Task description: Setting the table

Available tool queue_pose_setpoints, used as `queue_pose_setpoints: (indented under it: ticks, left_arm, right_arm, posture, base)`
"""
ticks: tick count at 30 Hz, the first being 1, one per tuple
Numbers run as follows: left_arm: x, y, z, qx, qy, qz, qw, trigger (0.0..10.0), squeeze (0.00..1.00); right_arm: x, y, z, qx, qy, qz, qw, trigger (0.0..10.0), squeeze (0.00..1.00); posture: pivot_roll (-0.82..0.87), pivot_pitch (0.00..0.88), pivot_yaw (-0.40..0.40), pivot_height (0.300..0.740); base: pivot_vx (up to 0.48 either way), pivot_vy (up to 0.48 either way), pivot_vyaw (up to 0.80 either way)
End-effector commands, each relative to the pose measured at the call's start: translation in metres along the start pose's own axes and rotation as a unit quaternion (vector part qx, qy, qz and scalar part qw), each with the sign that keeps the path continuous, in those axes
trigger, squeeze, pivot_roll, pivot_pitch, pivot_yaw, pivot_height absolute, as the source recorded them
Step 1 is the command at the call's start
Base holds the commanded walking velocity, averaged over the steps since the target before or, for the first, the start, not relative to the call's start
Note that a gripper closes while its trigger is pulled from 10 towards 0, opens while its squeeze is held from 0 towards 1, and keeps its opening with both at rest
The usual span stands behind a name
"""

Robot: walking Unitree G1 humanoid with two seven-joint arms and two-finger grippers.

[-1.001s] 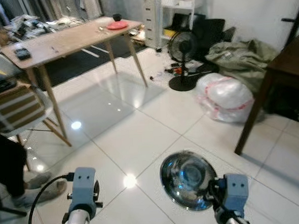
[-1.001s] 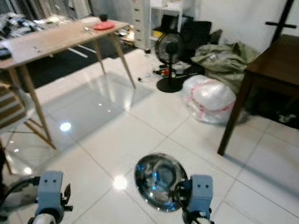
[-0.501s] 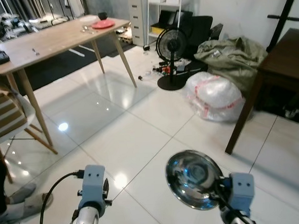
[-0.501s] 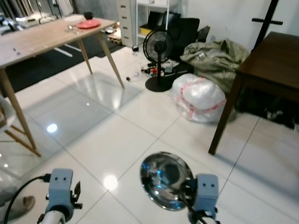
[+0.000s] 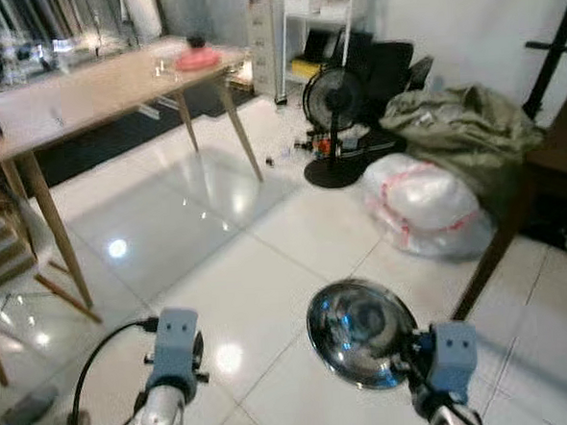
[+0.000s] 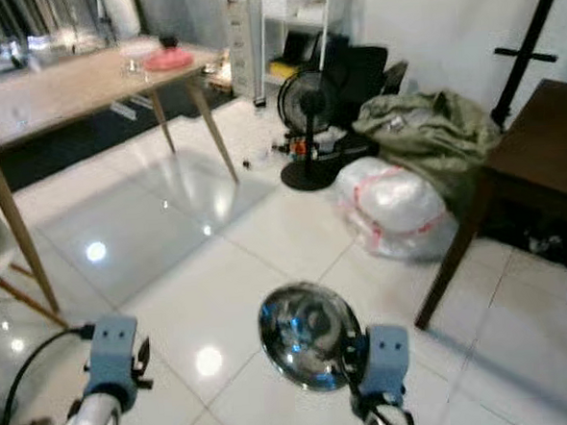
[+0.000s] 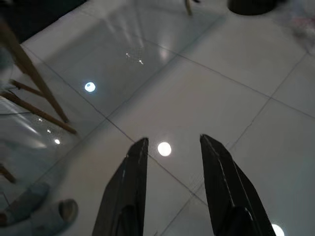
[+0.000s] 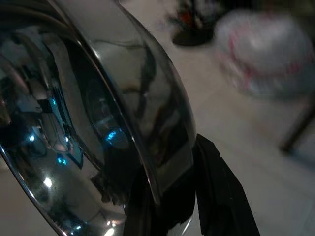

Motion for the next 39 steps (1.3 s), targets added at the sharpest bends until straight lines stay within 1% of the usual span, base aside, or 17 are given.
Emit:
queue_pose_setpoints:
  ticks: [1, 4, 7, 9, 10, 12, 13, 15, 19, 39]
  left_arm:
    - [-0.003, -0.003, 0.006, 0.008, 0.009, 0.0, 1.0, 10.0, 0.0]
    - [0.004, -0.001, 0.006, 0.005, 0.011, -0.015, 1.0, 10.0, 0.0]
    - [0.017, 0.001, 0.005, 0.001, 0.015, -0.041, 0.999, 10.0, 0.0]
    - [0.023, 0.002, 0.005, 0.001, 0.015, -0.052, 0.999, 10.0, 0.0]
    - [0.023, 0.002, 0.005, 0.001, 0.015, -0.052, 0.999, 10.0, 0.0]
    - [0.03, 0.002, 0.006, 0.001, 0.013, -0.062, 0.998, 10.0, 0.0]
    - [0.03, 0.002, 0.006, 0.001, 0.013, -0.062, 0.998, 10.0, 0.0]
    - [0.032, 0.001, 0.007, 0.0, 0.012, -0.066, 0.998, 10.0, 0.0]
    - [0.032, 0.001, 0.007, 0.0, 0.011, -0.065, 0.998, 10.0, 0.0]
    - [0.032, -0.002, 0.007, 0.0, 0.009, -0.062, 0.998, 10.0, 0.0]
  right_arm:
    - [0.015, 0.004, 0.019, 0.037, -0.01, -0.034, 0.999, 10.0, 0.0]
    - [0.028, 0.009, 0.026, 0.051, -0.018, -0.057, 0.997, 10.0, 0.0]
    - [0.048, 0.015, 0.037, 0.066, -0.021, -0.086, 0.994, 10.0, 0.0]
    - [0.056, 0.017, 0.042, 0.069, -0.015, -0.097, 0.993, 10.0, 0.0]
    - [0.056, 0.017, 0.042, 0.069, -0.015, -0.097, 0.993, 10.0, 0.0]
    - [0.061, 0.019, 0.044, 0.061, 0.008, -0.1, 0.993, 10.0, 0.0]
    - [0.061, 0.019, 0.044, 0.061, 0.008, -0.1, 0.993, 10.0, 0.0]
    - [0.061, 0.02, 0.043, 0.049, 0.024, -0.098, 0.994, 10.0, 0.0]
    - [0.06, 0.019, 0.041, 0.039, 0.035, -0.091, 0.994, 10.0, 0.0]
    - [0.062, 0.017, 0.039, 0.03, 0.034, -0.085, 0.995, 10.0, 0.0]
  posture:
    - [-0.02, 0.053, 0.109, 0.74]
    - [-0.02, 0.053, 0.11, 0.74]
    - [-0.02, 0.053, 0.11, 0.74]
    - [-0.01, 0.052, 0.11, 0.74]
    - [-0.01, 0.052, 0.11, 0.74]
    - [0.0, 0.053, 0.112, 0.74]
    - [0.0, 0.053, 0.112, 0.74]
    - [0.0, 0.053, 0.112, 0.74]
    - [0.01, 0.054, 0.113, 0.74]
    - [0.0, 0.058, 0.109, 0.74]
  base:
    - [0.48, 0.0, 0.0]
    - [0.48, 0.0, 0.0]
    - [0.48, 0.0, 0.0]
    - [0.48, 0.0, 0.0]
    - [0.48, 0.0, 0.0]
    - [0.48, 0.0, 0.0]
    - [0.48, 0.0, 0.0]
    - [0.48, 0.0, 0.0]
    - [0.48, 0.0, 0.0]
    - [0.48, 0.0, 0.0]
Point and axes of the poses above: a point about 5 cm out from each wrist's last joint towards the gripper, its own y axis pointing out of the wrist towards the gripper, its own x axis along the axis of the wrist's last joint, z = x × y, the point moved 1 cm from there along y, pointing out of the wrist towards the gripper, and after that the axes turned 9 degrees about y, right-handed, at the moved point
